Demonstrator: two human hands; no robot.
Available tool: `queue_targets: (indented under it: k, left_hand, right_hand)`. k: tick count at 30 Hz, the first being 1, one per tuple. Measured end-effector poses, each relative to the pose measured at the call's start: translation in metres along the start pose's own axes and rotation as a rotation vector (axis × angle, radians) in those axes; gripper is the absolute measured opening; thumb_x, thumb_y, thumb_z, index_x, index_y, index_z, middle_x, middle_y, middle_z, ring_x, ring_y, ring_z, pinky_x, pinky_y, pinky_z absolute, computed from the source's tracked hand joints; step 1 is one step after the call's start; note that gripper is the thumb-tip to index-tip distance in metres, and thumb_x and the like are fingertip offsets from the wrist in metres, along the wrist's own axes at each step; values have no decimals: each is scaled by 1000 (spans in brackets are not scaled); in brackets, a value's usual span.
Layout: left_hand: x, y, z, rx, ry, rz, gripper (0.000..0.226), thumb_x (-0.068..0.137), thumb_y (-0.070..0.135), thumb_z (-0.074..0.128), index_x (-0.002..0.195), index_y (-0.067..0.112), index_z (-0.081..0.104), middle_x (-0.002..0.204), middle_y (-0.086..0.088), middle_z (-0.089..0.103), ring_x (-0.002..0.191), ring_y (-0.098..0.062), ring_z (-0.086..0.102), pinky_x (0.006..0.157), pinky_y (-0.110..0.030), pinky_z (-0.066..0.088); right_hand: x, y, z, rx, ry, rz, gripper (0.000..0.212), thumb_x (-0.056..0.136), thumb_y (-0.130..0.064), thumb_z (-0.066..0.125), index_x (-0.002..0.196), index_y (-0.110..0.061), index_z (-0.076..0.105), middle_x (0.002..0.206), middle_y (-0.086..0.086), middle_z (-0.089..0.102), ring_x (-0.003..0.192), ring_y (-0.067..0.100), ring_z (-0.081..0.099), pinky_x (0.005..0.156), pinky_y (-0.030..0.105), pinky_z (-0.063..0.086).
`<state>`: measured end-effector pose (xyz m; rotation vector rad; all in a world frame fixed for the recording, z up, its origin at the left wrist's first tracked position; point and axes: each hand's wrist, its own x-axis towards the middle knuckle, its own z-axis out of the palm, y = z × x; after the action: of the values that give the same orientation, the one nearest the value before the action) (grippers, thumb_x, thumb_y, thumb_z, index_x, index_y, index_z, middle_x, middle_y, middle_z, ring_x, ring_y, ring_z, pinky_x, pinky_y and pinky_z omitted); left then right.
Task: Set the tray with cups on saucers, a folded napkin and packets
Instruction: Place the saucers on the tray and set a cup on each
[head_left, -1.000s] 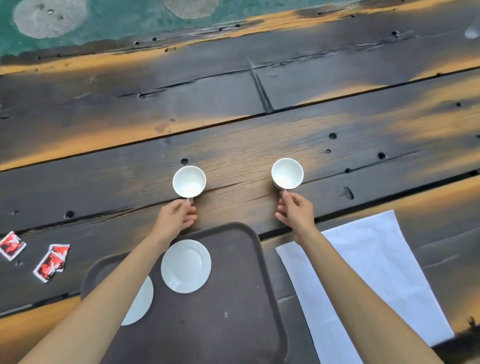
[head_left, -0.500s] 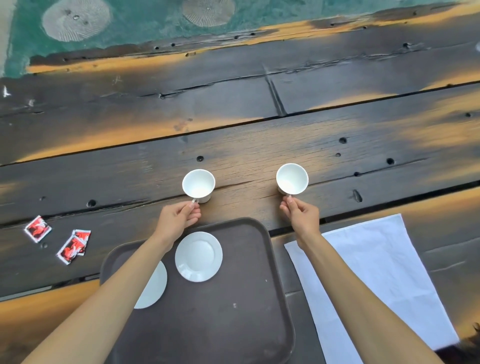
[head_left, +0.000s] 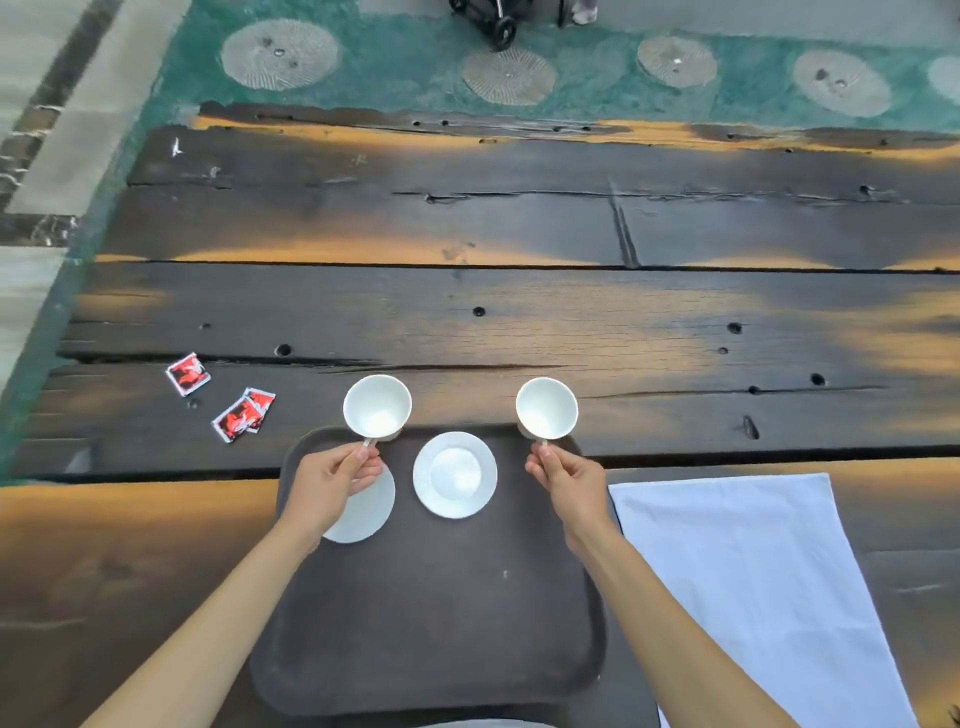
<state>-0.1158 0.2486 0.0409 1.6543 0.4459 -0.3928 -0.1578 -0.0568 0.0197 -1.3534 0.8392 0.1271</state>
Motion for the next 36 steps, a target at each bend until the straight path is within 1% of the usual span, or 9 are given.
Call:
queue_targets:
  k: [5,8,11,17,25,27,29,32,36]
  left_hand:
    - [-30,-31,-27,3,46,-23,16,100,18,59,100,18,75,92,-3,79,89,-12,77,74,-15,59]
    - [-43,-48,-35,-20,68,-40,17,100,17,60,97,20,76,91,-3,79,89,-11,77,73,-14,58]
    - [-52,-63,-41,-44,74,-57,17,100,17,60,95,23,76,93,-6,79,90,-11,77,76,-16,59]
    - [-57,-82,-45,-28,59,-74,18,101,19,58,105,14,75,95,-5,77,89,-9,76,74,-14,58]
    - [-58,-95,-44,-10,34,-101,25,101,19,58,115,7,74,100,-7,77,92,-11,76,79,-18,59]
    - [-59,-96,-42,-29,31,-107,26,100,20,59,117,6,74,101,-6,78,92,-12,76,80,-19,59]
    - [-60,-97,-40,-45,41,-111,27,100,21,60,118,7,73,101,-6,78,93,-13,76,82,-20,59]
    - [-62,-97,-40,-33,55,-115,29,100,20,59,123,7,71,104,-8,77,92,-14,76,82,-20,59]
    - [-67,-92,-39,-7,51,-120,32,101,19,57,132,14,63,111,-7,75,96,-17,75,90,-30,59]
  right_hand:
    - [-27,16,29,-68,-70,-5,22,100,-16,64,114,-3,75,103,1,80,97,13,77,95,28,57]
    - [-42,24,41,-97,-109,15,15,100,-17,64,102,-17,79,97,-5,81,96,11,77,89,19,57]
    - [-52,33,48,-146,-134,28,20,100,-17,64,90,-27,78,91,-10,81,94,8,77,81,10,55]
    - [-59,50,51,-235,-159,56,19,100,-19,64,91,-24,80,96,-5,81,93,6,77,91,19,52]
    - [-57,60,52,-253,-173,70,19,101,-19,63,108,-11,79,102,0,81,94,7,76,81,10,53]
    - [-58,60,51,-254,-181,79,20,101,-20,62,110,-11,78,103,-3,80,95,6,76,81,10,52]
    - [-59,59,52,-244,-183,89,19,101,-21,62,110,-14,78,107,-3,79,96,5,76,73,5,51]
    - [-62,56,53,-222,-181,109,17,101,-22,62,98,-23,79,108,-2,79,94,6,76,67,3,49]
    - [-64,55,50,-203,-201,114,15,100,-26,64,97,-25,78,106,-1,80,96,9,77,74,9,55]
